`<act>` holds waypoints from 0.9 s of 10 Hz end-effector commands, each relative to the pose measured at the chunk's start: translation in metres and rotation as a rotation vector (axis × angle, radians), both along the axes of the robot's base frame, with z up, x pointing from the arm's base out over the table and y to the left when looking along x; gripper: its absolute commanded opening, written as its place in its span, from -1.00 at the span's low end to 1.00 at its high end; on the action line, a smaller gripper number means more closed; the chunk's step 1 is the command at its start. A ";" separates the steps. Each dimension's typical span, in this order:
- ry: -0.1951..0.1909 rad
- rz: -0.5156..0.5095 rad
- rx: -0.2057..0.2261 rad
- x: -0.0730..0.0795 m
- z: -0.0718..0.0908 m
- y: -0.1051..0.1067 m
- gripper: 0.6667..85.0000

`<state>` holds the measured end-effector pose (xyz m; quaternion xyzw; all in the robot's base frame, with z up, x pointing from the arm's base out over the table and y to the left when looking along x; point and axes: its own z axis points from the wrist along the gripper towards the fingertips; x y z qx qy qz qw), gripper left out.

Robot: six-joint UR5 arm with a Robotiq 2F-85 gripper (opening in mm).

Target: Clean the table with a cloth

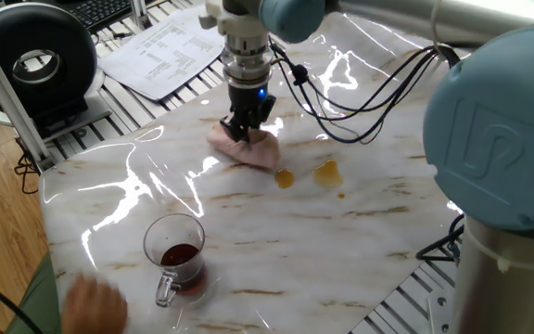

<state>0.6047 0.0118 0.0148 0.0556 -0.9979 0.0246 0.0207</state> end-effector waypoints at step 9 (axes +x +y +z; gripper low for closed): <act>0.030 0.198 -0.037 0.000 0.009 -0.025 -0.98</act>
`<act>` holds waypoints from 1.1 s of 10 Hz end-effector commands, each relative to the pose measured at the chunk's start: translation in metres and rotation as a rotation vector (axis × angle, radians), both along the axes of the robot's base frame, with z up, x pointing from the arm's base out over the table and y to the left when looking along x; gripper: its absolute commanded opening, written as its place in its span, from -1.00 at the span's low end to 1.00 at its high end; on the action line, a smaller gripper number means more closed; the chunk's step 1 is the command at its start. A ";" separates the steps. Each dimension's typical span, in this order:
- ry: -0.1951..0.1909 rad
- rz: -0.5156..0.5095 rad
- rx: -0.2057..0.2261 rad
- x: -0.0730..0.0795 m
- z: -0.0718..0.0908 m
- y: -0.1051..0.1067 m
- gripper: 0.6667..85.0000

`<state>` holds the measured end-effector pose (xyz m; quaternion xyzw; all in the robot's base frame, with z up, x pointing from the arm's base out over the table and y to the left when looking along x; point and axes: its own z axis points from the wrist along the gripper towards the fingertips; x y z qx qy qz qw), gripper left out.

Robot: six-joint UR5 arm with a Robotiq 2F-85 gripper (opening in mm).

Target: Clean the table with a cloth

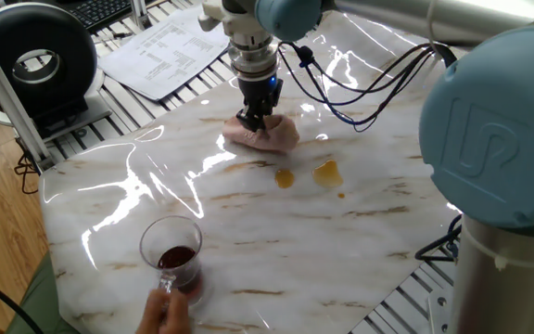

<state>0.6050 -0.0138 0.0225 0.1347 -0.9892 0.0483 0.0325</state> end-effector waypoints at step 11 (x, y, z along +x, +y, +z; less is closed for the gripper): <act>0.036 -0.191 0.151 -0.128 -0.001 0.049 -0.98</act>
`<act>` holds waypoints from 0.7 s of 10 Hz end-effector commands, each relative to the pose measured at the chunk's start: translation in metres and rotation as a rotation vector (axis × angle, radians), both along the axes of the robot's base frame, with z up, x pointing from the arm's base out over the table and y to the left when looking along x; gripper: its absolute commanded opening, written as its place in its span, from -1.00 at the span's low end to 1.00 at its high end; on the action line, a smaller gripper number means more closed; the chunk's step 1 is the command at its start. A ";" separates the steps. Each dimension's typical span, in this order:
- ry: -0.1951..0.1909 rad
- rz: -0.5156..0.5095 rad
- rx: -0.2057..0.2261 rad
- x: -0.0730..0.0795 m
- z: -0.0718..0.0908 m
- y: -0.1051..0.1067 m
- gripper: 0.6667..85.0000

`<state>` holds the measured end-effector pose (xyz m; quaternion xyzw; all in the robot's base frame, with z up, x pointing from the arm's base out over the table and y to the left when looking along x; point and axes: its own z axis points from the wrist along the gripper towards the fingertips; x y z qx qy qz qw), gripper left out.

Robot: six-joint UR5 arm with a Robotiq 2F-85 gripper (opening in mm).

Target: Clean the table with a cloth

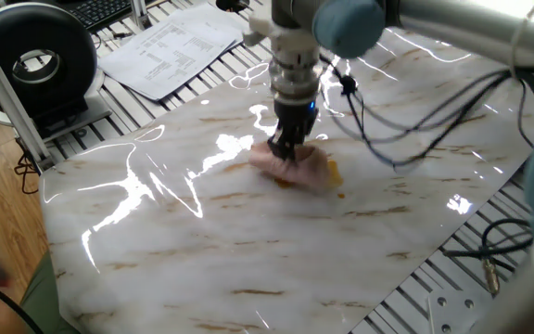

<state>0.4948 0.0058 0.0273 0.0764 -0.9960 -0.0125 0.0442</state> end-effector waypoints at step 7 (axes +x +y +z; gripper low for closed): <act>-0.115 0.012 0.003 0.007 -0.041 0.007 -0.98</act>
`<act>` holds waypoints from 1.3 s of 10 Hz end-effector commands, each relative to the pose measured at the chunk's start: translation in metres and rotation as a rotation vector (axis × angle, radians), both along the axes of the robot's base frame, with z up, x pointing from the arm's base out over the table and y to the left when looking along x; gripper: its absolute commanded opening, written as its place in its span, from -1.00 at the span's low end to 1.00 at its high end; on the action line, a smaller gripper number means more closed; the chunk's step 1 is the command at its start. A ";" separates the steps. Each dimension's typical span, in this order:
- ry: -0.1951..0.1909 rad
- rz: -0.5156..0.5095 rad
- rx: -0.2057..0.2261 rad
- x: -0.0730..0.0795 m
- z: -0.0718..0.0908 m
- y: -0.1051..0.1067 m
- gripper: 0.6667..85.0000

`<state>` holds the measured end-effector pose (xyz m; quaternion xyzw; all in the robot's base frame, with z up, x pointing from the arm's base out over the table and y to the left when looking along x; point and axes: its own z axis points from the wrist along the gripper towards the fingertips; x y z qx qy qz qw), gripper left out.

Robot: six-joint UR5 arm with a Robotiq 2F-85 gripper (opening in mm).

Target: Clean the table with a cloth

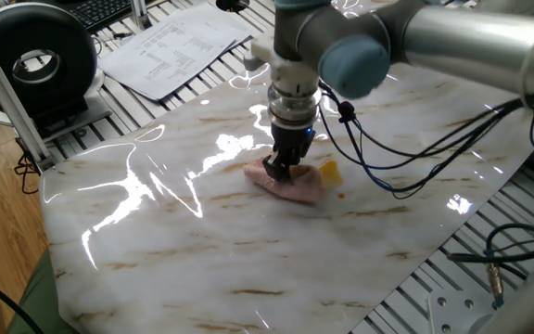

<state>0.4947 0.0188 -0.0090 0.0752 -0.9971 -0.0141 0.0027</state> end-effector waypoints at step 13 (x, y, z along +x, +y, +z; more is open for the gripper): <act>-0.029 -0.017 -0.014 0.008 0.006 -0.002 -0.98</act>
